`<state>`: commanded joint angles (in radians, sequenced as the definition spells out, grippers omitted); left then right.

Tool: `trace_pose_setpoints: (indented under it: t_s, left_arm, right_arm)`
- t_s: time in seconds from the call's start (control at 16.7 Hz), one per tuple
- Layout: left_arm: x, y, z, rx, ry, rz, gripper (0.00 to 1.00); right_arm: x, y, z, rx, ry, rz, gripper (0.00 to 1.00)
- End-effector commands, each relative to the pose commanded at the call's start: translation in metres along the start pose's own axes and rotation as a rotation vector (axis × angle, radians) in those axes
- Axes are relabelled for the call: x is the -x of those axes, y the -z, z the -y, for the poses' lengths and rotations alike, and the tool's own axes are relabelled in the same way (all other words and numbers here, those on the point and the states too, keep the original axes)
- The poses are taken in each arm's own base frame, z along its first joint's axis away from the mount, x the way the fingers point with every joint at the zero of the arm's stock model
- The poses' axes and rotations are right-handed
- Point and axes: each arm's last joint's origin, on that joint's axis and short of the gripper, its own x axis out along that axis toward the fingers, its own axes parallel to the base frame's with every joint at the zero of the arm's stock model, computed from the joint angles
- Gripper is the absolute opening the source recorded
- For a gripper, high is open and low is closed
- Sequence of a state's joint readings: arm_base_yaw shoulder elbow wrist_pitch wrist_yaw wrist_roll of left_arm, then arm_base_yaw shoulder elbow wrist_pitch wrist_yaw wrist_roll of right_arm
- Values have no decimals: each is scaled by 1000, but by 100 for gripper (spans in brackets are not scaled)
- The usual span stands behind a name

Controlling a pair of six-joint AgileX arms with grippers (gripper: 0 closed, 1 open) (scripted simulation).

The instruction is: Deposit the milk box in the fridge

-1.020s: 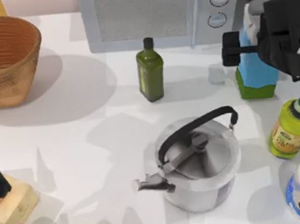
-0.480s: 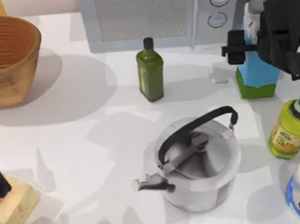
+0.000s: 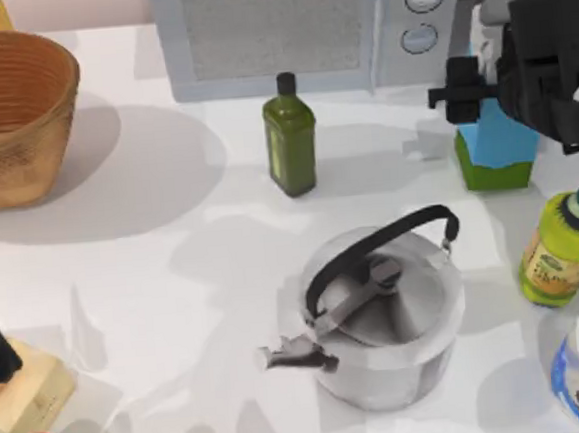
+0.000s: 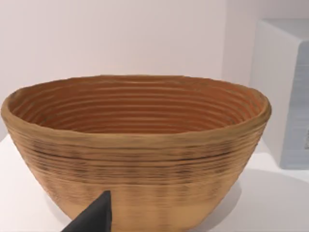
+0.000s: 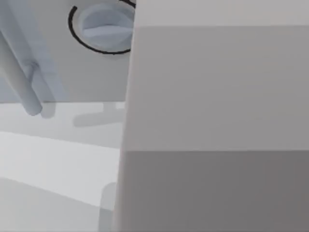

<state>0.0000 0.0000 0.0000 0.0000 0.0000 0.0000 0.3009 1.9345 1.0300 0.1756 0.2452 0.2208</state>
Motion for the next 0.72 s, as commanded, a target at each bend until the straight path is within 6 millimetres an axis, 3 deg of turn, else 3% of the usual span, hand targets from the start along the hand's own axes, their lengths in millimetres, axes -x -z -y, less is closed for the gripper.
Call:
trace_pose_setpoints:
  t_s: [0.48,0.54,0.72]
  left_arm:
    - [0,0,0,0,0,0,100]
    - [0,0,0,0,0,0,100]
    - [0,0,0,0,0,0,100]
  right_arm:
    - [0,0,0,0,0,0,0]
    - [9,-23,-2,-17,-11,73,0]
    - [12,-34,-3,-19,-10,80,0]
